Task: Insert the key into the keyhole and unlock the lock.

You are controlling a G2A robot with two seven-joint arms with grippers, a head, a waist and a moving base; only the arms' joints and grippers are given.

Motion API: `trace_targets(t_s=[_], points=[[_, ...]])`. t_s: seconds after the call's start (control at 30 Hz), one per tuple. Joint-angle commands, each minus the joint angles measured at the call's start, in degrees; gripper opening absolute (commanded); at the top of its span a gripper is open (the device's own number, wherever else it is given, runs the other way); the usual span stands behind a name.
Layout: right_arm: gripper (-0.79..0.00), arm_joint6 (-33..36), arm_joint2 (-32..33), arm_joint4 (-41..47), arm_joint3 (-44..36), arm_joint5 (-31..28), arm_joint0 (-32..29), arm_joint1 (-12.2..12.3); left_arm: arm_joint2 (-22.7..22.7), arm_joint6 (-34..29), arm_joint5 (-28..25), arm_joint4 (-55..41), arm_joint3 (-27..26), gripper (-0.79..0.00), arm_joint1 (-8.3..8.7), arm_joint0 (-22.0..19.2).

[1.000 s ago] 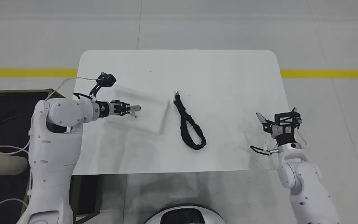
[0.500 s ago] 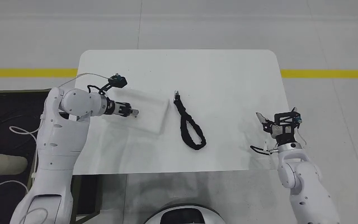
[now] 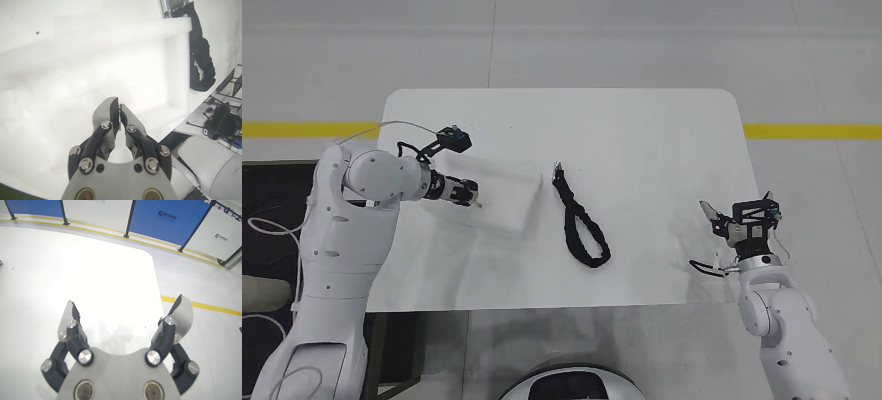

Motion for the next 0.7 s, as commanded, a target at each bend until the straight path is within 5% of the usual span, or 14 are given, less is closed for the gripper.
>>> trace_targets(t_s=[0.0, 0.17, 0.4, 0.53, 0.67], points=[[0.000, 0.00, 0.00, 0.00, 0.00, 0.00, 0.00, 0.00, 0.39, -0.17, 1.43, 2.07, -1.94, -0.785, 0.33, -0.16], [0.000, 0.00, 0.00, 0.00, 0.00, 0.00, 0.00, 0.00, 3.03, -0.17, 6.32, 8.03, -4.76, -0.785, 1.27, -0.21], [0.000, 0.00, 0.00, 0.00, 0.00, 0.00, 0.00, 0.00, 9.05, -0.17, 14.83, 12.24, -1.73, -0.785, 2.65, -2.67], [0.000, 0.00, 0.00, 0.00, 0.00, 0.00, 0.00, 0.00, 5.14, -0.17, 20.41, 7.02, -2.19, -0.785, 3.48, -4.30], [0.000, 0.00, 0.00, 0.00, 0.00, 0.00, 0.00, 0.00, -5.77, 1.30, 24.25, -5.31, -2.46, -0.785, 4.45, -1.92]])
